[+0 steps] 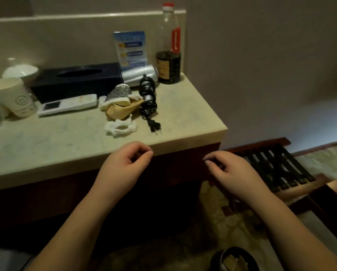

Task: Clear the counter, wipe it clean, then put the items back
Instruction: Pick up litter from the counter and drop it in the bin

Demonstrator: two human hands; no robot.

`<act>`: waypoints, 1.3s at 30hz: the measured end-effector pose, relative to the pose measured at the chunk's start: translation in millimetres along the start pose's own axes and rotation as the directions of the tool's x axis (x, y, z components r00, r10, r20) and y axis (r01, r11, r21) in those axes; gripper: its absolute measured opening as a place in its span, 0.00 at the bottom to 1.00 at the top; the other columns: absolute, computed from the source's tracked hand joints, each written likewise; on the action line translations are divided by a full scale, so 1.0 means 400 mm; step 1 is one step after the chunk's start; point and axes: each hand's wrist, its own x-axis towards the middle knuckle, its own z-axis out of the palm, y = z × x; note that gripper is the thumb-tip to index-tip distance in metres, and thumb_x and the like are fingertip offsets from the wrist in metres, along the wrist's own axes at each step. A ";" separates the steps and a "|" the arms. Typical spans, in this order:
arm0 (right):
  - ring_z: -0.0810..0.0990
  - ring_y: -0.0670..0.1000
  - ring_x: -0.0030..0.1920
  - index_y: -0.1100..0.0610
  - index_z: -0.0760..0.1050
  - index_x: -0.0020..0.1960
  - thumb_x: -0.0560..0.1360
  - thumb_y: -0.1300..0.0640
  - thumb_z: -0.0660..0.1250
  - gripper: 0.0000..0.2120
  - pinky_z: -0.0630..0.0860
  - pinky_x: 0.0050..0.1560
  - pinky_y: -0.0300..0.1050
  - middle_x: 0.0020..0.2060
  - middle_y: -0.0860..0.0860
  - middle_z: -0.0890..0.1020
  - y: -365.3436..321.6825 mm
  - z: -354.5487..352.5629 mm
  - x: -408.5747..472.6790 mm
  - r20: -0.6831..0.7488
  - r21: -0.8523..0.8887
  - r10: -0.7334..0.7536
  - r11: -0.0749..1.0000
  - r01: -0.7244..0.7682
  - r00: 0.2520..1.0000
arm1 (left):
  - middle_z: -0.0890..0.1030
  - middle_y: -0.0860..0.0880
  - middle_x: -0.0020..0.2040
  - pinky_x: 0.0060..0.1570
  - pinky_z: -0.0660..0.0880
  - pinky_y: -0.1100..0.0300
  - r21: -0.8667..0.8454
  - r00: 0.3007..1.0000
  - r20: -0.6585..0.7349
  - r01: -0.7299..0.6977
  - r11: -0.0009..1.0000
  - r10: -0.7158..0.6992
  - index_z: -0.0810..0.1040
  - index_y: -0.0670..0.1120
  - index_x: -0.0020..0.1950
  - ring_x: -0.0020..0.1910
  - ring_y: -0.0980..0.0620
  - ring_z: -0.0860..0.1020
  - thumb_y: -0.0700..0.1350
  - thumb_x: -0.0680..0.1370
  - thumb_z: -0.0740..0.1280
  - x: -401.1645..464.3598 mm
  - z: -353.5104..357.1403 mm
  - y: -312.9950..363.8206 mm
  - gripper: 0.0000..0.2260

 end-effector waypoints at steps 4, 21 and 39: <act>0.75 0.38 0.49 0.49 0.77 0.57 0.79 0.52 0.61 0.10 0.72 0.48 0.33 0.49 0.38 0.77 -0.116 0.022 0.061 -0.109 0.010 -0.145 0.989 0.147 0.983 | 0.77 0.56 0.43 0.39 0.71 0.60 0.117 0.979 -0.159 -0.105 0.987 0.124 0.80 0.49 0.49 0.41 0.58 0.73 0.45 0.78 0.66 0.041 -0.094 -0.028 0.03; 0.68 0.53 0.59 0.47 0.76 0.59 0.79 0.49 0.60 0.11 0.60 0.51 0.48 0.56 0.47 0.75 -0.362 0.171 0.316 -0.034 -0.459 -0.306 0.850 0.257 0.952 | 0.74 0.56 0.63 0.56 0.61 0.54 0.481 0.993 -0.023 -0.093 0.872 0.118 0.80 0.55 0.55 0.62 0.52 0.65 0.53 0.79 0.63 0.203 -0.142 -0.133 0.10; 0.68 0.51 0.66 0.46 0.67 0.70 0.74 0.48 0.68 0.25 0.67 0.68 0.53 0.66 0.49 0.69 -0.413 0.018 0.422 0.068 -0.277 -0.312 0.906 0.319 0.947 | 0.74 0.51 0.57 0.55 0.68 0.56 0.461 0.977 -0.022 -0.180 0.869 0.214 0.76 0.49 0.60 0.56 0.52 0.69 0.48 0.81 0.60 0.208 -0.127 -0.154 0.10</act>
